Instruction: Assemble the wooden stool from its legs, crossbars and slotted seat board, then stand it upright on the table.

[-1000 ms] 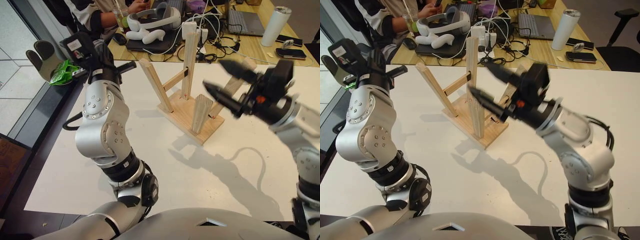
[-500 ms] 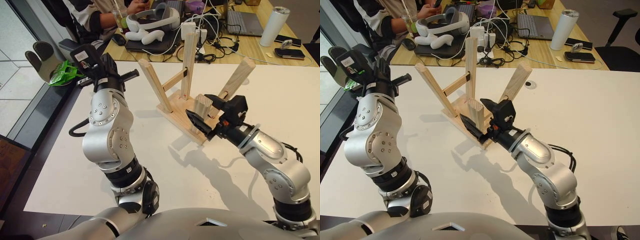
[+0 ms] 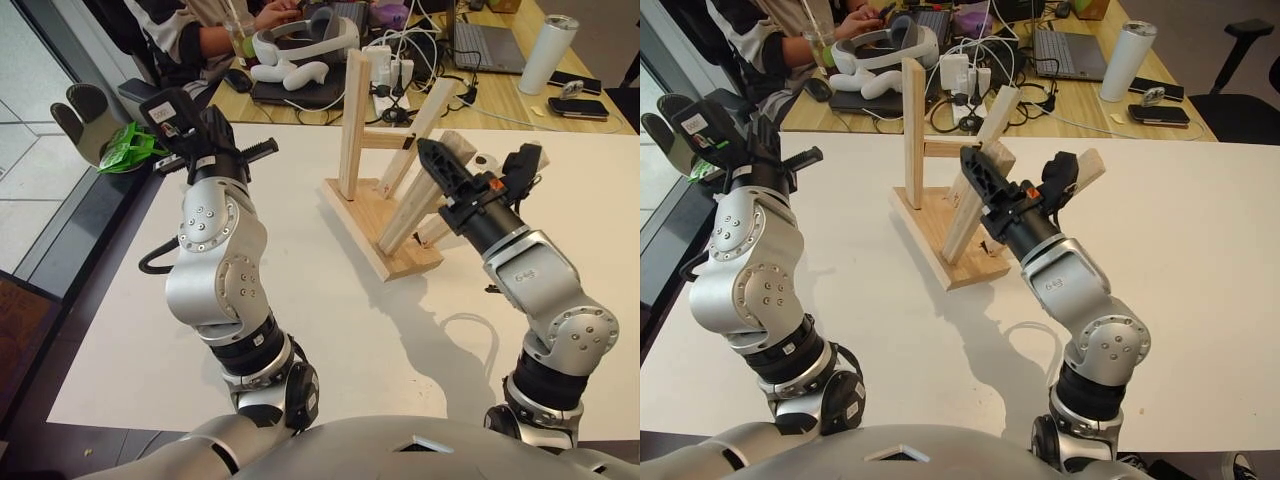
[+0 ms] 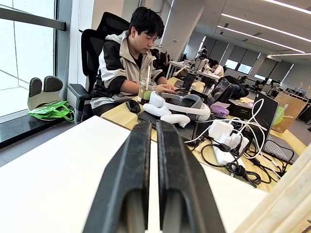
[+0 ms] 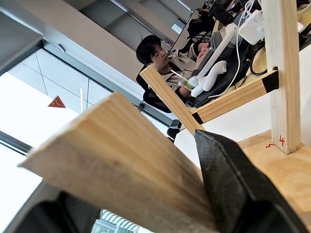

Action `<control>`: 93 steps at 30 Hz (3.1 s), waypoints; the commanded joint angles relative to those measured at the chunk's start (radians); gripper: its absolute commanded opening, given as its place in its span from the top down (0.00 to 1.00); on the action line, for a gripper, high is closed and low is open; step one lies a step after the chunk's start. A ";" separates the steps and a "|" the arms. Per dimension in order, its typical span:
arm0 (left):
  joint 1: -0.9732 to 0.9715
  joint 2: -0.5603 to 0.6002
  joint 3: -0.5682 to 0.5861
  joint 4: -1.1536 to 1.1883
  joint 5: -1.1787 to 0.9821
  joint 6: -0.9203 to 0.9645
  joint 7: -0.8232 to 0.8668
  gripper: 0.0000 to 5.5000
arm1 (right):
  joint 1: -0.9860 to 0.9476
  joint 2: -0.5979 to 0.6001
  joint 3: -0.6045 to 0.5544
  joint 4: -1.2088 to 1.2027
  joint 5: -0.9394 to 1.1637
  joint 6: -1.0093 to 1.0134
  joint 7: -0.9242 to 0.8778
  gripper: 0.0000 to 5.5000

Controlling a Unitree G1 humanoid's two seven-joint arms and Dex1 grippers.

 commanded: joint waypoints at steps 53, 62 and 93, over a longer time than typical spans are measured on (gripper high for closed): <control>0.540 0.003 -0.281 0.114 -0.124 -0.293 -0.049 0.97 | 0.101 -1.100 0.478 -0.055 -1.824 -0.469 1.070 0.14; 0.507 0.009 -0.284 0.160 -0.143 -0.311 -0.029 0.97 | 0.034 -0.943 0.499 0.181 -2.037 -0.602 1.004 0.14; 0.448 0.036 -0.289 0.207 -0.137 -0.312 -0.009 0.97 | -0.054 0.053 0.098 0.157 -1.545 0.226 0.893 0.32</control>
